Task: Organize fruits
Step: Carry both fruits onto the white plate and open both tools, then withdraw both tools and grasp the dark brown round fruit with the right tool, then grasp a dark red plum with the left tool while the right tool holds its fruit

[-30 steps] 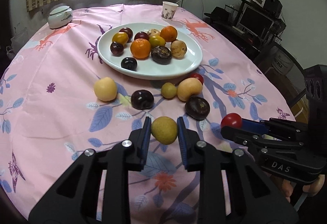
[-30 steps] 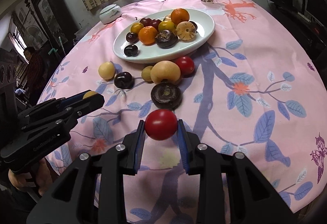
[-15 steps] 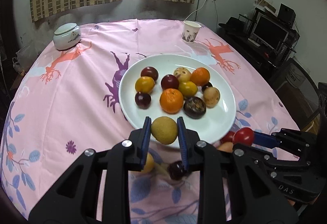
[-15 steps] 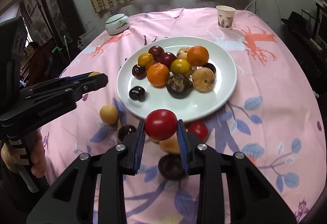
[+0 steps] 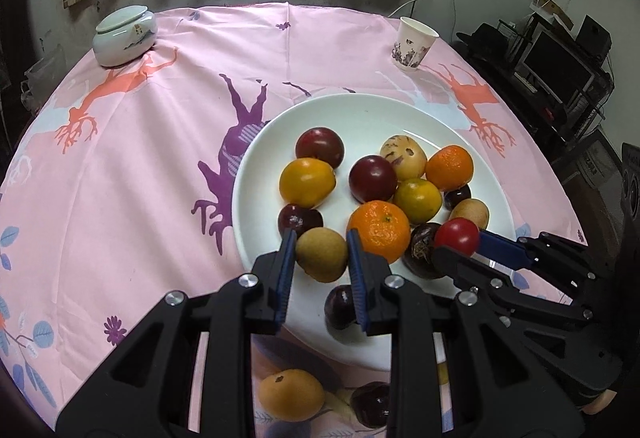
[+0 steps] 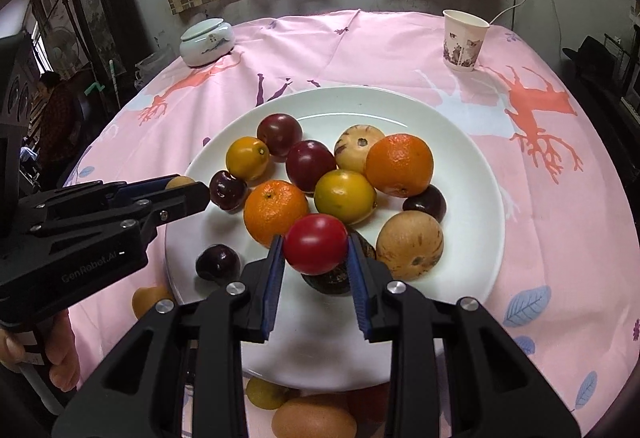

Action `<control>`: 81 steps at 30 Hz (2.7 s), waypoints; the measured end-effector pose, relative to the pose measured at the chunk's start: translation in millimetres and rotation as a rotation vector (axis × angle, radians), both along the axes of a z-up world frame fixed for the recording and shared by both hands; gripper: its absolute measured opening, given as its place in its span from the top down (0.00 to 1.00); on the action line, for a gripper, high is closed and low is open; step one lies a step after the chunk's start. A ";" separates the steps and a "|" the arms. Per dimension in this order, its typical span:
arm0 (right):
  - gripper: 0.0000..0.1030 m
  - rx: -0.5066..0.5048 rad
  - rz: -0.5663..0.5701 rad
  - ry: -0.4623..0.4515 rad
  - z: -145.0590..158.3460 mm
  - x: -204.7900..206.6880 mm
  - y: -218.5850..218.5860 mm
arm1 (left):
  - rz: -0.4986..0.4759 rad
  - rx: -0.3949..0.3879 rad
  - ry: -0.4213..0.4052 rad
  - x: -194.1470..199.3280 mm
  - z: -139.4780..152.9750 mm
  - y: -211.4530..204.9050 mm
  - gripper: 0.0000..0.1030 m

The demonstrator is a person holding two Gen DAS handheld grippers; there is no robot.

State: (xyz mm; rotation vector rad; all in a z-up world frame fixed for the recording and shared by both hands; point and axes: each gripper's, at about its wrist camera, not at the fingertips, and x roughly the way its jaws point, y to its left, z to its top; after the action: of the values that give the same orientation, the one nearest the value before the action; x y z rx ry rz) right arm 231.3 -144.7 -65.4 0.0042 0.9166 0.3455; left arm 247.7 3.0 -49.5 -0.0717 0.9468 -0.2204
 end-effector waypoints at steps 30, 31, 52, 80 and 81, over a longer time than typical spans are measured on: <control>0.25 0.051 -0.069 0.006 10.1 -168.9 -43.2 | -0.040 -0.052 -0.093 -187.9 -4.4 4.4 0.35; 0.25 0.045 -0.068 0.011 7.2 -169.0 -41.1 | -0.039 -0.052 -0.092 -188.4 -5.1 4.7 0.35; 0.36 -0.084 -0.089 0.057 -42.6 -131.4 -19.3 | -0.003 -0.087 -0.037 -184.9 -19.2 18.0 0.33; 0.57 0.076 -0.164 0.049 -17.7 -175.6 -88.3 | -0.068 0.020 0.010 -111.4 -54.1 -36.3 0.53; 0.57 0.079 -0.164 0.054 -18.8 -175.3 -88.3 | -0.068 0.019 0.009 -111.0 -53.9 -36.3 0.53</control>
State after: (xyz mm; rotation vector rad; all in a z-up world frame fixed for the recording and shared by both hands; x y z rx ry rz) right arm 56.0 -233.0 -84.2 0.1608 0.9484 0.2296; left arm 136.7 -33.2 -103.4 -0.0231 0.9614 -0.2738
